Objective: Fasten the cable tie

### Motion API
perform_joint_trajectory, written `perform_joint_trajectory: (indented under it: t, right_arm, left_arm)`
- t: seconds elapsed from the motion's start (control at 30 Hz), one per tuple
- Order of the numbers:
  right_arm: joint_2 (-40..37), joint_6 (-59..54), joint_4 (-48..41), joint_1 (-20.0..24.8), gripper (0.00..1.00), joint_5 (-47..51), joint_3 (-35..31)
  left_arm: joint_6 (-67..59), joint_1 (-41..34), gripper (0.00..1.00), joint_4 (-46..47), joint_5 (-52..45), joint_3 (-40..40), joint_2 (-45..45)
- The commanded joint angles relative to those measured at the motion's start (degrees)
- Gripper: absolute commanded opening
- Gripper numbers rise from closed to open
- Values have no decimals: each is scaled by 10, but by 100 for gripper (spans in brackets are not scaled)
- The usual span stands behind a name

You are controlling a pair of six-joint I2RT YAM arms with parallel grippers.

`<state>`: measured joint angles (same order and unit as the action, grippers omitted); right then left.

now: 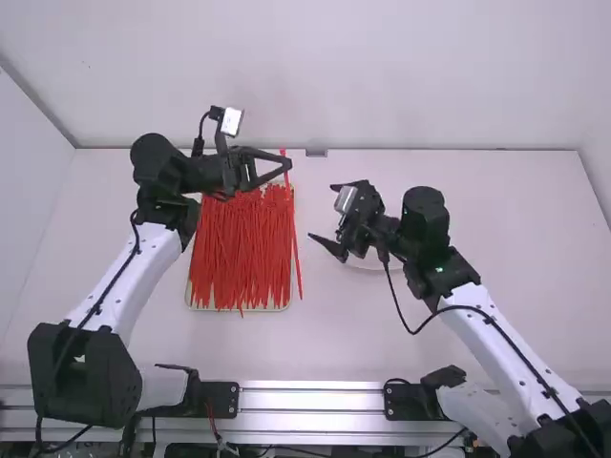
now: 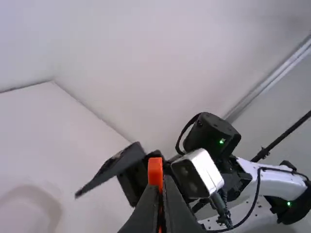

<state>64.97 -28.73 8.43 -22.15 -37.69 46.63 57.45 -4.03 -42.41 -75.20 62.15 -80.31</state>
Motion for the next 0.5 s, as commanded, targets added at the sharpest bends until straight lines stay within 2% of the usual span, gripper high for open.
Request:
perform_joint_trajectory:
  t: [0.0,0.13,0.3,0.47]
  right_arm:
    - [2,-89,-4,16,99,14,-5]
    - [2,-251,-47,31,99,12,-5]
    - [2,-456,-122,25,99,1,-5]
    - [2,-503,-140,27,99,-31,-5]
  left_arm:
    - [-1,19,2,12,11,18,0]
    - [2,31,2,28,14,18,-3]
    - [-4,32,2,72,9,47,-20]
    - [-25,21,2,145,-12,109,-64]
